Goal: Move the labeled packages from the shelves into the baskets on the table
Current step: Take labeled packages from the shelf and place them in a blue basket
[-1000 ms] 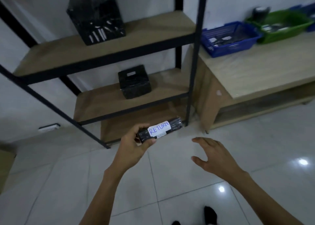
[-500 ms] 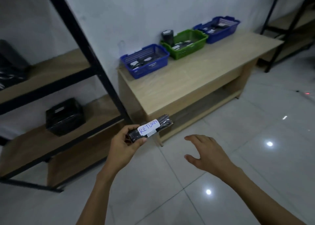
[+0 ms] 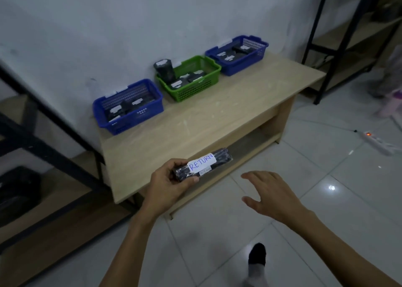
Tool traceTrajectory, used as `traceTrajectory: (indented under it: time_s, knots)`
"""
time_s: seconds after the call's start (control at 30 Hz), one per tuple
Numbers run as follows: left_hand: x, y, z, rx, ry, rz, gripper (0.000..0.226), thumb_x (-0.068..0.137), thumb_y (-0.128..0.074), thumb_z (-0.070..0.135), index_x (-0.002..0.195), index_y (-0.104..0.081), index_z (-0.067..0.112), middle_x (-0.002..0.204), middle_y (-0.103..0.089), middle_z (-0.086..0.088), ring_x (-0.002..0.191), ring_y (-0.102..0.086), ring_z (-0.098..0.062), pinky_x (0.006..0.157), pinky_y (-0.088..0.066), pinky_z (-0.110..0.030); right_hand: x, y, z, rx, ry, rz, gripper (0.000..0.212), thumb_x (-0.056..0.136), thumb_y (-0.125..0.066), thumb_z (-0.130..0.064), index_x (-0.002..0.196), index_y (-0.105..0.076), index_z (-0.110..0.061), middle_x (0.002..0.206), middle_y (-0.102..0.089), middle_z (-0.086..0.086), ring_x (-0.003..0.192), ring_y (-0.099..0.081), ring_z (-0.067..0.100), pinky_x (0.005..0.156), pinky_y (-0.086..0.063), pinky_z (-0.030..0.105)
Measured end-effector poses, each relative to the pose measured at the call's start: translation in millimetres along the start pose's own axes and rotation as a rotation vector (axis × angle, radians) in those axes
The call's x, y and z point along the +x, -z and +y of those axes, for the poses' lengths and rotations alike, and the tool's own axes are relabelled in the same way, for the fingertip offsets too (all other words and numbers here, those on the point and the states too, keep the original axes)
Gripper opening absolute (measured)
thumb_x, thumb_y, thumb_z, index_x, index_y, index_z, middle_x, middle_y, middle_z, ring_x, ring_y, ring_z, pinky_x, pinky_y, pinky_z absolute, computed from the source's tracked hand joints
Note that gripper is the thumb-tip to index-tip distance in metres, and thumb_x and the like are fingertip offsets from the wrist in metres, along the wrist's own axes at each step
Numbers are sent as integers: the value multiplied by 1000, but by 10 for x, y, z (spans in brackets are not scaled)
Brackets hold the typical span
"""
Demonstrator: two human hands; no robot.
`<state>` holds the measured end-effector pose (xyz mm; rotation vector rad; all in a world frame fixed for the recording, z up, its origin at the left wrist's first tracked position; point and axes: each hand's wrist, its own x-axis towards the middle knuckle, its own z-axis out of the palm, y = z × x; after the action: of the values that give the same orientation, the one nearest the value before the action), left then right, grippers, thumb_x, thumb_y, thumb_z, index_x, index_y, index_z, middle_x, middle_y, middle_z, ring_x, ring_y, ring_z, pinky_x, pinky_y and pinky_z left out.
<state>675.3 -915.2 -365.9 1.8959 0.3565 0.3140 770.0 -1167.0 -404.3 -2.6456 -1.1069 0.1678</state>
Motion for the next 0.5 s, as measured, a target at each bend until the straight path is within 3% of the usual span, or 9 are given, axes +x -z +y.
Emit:
traceTrajectory:
  time_s: [0.1,0.2,0.33,0.5]
  knots:
    - [576,-398,100,-8,35,-25,38,67,-85,10,100,-67,18,94,-74,-1,85,-68,-12,78,-54,-23,287,240,514,19,-33,-21,60,87,-54,-50,139,-40,-24,140,-47,-3,127,-45,17,108,-28,33]
    - [1174,-751,270,-48,32,-37,38,69,-84,12,102,-67,16,98,-73,-2,89,-69,-18,81,-56,-28,633,527,1028,-4,-44,29,57,81,-58,-49,129,-53,-19,127,-59,1,115,-57,22,99,-40,38]
    - [1928,-1225,484,-36,9,-8,36,70,-83,12,102,-66,16,95,-72,-1,84,-67,-13,79,-56,-27,1086,744,1733,-11,-75,67,53,71,-65,-48,113,-63,-14,106,-68,4,93,-67,23,81,-51,37]
    - [2744,-1767,580,55,-31,22,33,71,-83,17,99,-67,23,90,-72,5,73,-61,-6,65,-47,-15,1718,877,2523,34,4,77,54,66,-65,-46,109,-63,-14,97,-69,2,83,-68,22,74,-52,34]
